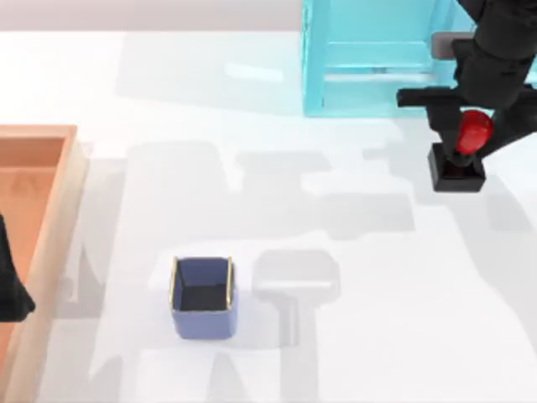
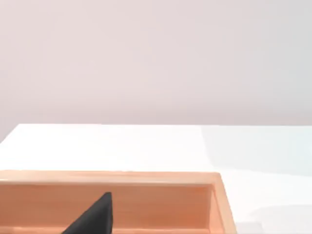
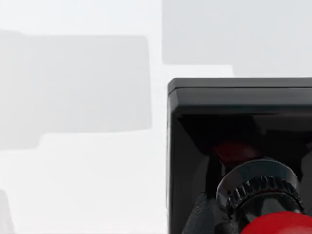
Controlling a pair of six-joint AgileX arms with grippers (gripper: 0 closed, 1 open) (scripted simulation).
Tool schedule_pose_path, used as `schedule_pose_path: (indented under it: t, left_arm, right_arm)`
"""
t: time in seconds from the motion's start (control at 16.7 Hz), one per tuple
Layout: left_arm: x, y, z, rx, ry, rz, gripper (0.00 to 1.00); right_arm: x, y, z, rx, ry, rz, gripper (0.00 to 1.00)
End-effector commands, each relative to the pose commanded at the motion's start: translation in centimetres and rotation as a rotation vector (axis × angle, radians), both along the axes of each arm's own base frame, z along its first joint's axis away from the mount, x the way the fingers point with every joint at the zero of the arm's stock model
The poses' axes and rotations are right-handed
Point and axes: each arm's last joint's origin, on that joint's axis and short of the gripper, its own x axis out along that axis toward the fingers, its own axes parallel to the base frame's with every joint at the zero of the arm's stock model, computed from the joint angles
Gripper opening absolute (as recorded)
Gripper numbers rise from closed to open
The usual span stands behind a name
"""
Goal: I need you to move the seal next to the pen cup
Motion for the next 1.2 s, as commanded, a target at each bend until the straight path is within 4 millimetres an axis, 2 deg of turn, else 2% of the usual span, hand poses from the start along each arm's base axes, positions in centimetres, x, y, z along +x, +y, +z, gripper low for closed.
schedule_pose_path:
  t: [0.24,0.48,0.84,1.02,1.2]
  left_arm:
    - [0.0,0.0,0.0,0.000,0.000,0.000,1.00]
    - [0.0,0.0,0.0,0.000,0.000,0.000,1.00]
    - [0.0,0.0,0.0,0.000,0.000,0.000,1.00]
    - [0.0,0.0,0.0,0.000,0.000,0.000,1.00]
    - [0.0,0.0,0.0,0.000,0.000,0.000,1.00]
  right_arm:
    - [-1.0,4.3,4.9,0.006,-0.018,0.001,0.00]
    - [-2.3,6.2,6.9,0.004,-0.015,0.002,0.00]
    - [-2.5,6.5,6.9,0.007,-0.025,-0.003,0.00]
    - [-4.2,9.3,6.0,0.002,-0.053,-0.006,0.00]
    - [-7.3,13.4,3.7,-0.014,-0.069,-0.006,0.00]
